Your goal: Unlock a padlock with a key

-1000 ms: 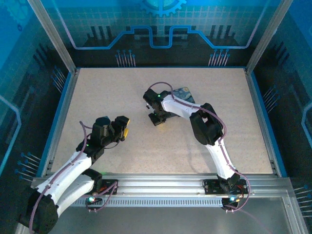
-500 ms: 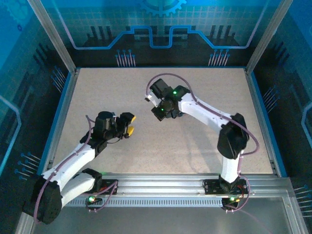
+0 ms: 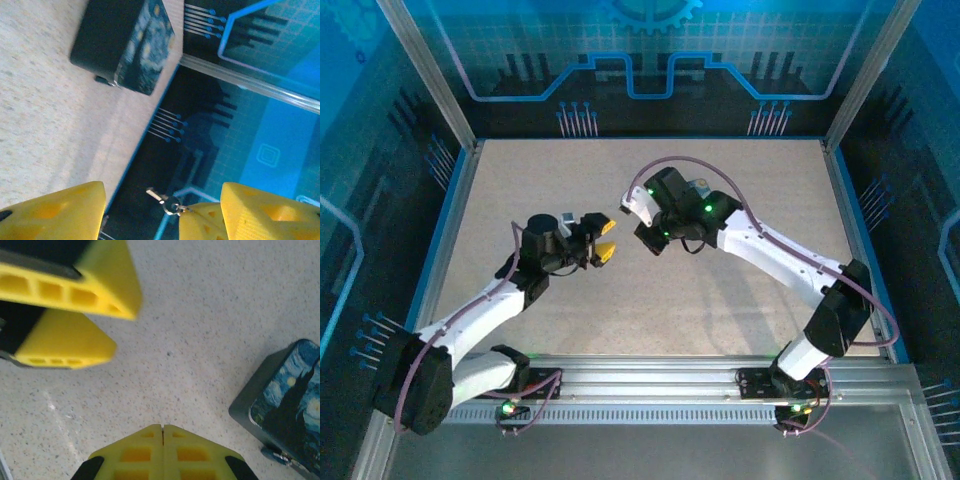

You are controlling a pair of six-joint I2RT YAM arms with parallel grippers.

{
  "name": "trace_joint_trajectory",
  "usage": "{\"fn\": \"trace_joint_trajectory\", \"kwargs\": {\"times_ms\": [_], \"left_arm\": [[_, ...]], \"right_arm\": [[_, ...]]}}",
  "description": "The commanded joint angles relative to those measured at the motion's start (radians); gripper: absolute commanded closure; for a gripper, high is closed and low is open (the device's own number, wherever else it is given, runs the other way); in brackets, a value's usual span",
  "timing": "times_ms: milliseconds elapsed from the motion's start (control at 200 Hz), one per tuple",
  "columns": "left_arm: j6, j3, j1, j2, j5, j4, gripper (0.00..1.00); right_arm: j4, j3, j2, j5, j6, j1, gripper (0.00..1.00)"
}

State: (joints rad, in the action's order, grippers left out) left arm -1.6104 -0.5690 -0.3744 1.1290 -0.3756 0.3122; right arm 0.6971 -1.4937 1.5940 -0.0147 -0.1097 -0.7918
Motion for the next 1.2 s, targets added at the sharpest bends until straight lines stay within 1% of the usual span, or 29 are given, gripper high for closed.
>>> {"fn": "trace_joint_trajectory", "kwargs": {"times_ms": [0,210,410,535,600,1075,1196], "left_arm": [[-0.065,-0.025,-0.035,0.044,-0.034,0.109,0.37],[-0.16,-0.001,-0.094,0.129,-0.002,0.28,0.39],[-0.212,0.009,-0.124,0.175,0.028,0.363,0.44],[-0.228,0.021,-0.13,0.18,0.051,0.381,0.48],[-0.234,0.025,-0.13,0.179,0.058,0.387,0.52],[-0.226,0.025,-0.134,0.175,0.068,0.373,0.75],[-0.226,0.026,-0.136,0.176,0.068,0.372,0.82]], "right_arm": [[-0.038,0.003,-0.026,0.029,0.01,-0.02,1.0],[-0.071,0.023,-0.044,0.025,0.049,-0.04,1.0],[-0.106,0.059,-0.064,0.03,0.064,-0.05,1.0],[-0.118,0.079,-0.074,0.028,0.079,-0.05,1.0],[-0.126,0.089,-0.081,0.029,0.084,-0.052,1.0],[-0.136,0.121,-0.108,0.006,0.108,-0.05,1.0],[-0.138,0.121,-0.108,0.003,0.11,-0.052,1.0]]}}
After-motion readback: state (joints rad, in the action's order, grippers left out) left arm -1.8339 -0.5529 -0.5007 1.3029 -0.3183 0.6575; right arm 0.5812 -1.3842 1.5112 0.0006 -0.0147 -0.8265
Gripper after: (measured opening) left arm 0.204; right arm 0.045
